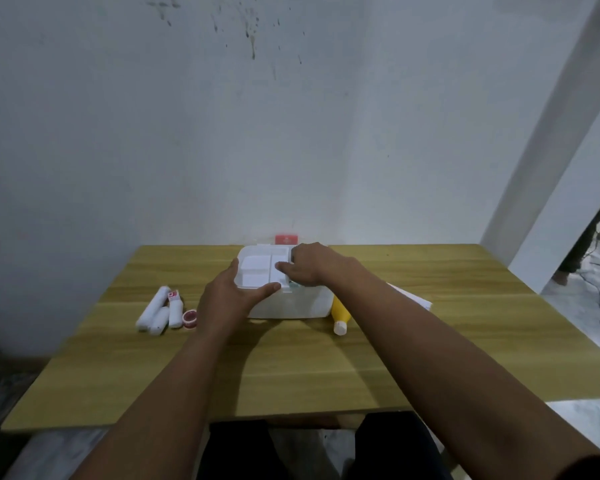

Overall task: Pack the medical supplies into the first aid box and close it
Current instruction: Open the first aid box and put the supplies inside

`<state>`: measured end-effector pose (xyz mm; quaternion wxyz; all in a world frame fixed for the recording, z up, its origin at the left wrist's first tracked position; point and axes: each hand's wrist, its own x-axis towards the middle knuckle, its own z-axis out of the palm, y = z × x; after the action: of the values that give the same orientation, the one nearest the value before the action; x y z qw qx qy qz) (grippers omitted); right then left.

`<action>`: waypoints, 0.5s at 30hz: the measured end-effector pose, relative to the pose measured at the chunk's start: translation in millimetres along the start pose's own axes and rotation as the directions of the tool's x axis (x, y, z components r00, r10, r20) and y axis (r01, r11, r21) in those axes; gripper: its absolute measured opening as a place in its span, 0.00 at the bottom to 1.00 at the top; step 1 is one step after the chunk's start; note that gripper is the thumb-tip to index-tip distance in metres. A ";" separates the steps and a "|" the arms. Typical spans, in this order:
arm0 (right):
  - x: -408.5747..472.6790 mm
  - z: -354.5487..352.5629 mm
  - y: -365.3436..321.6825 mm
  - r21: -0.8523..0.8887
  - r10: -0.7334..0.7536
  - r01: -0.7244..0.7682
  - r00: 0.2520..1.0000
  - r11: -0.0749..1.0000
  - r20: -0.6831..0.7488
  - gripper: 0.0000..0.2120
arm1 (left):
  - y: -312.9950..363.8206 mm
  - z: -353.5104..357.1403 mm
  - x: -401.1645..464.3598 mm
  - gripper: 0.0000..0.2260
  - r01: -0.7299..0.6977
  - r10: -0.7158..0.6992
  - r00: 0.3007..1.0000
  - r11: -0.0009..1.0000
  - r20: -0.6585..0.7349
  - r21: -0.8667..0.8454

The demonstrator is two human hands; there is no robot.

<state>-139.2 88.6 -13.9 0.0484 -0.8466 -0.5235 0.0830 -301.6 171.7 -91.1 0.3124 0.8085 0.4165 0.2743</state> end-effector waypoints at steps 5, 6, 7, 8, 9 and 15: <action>0.6 3.5 -12.8 0.026 0.012 -0.013 0.999 1.000 0.040 0.29 | 2.1 -1.8 -2.1 0.60 0.011 -0.011 1.000 1.000 -0.009 -0.020; 2.0 3.8 -12.2 0.060 0.014 -0.017 0.999 0.998 0.044 0.29 | 2.9 -1.6 -2.5 0.57 0.005 -0.005 1.000 1.000 -0.006 -0.025; 2.8 5.0 -10.8 0.097 0.020 -0.025 0.999 0.995 0.050 0.30 | 3.5 -1.5 -2.9 0.53 -0.003 0.003 1.000 1.000 -0.006 -0.029; 4.0 7.2 -8.5 0.140 0.030 -0.037 0.998 0.989 0.053 0.30 | 3.5 -1.4 -2.9 0.51 -0.010 0.010 1.000 0.999 -0.008 -0.031; 4.0 9.7 -6.7 0.188 0.045 -0.054 0.998 0.981 0.052 0.32 | 3.6 -1.8 -2.7 0.52 -0.011 0.011 1.000 1.000 -0.008 -0.029; 11.0 26.3 -6.2 0.338 0.116 -0.125 0.992 0.933 0.048 0.38 | -0.1 -2.1 1.3 0.62 0.012 -0.012 1.000 1.000 -0.004 -0.014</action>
<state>-144.8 101.1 -39.7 0.1816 -0.8548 -0.4489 0.1866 -302.4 173.4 -89.6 0.3187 0.8034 0.4200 0.2768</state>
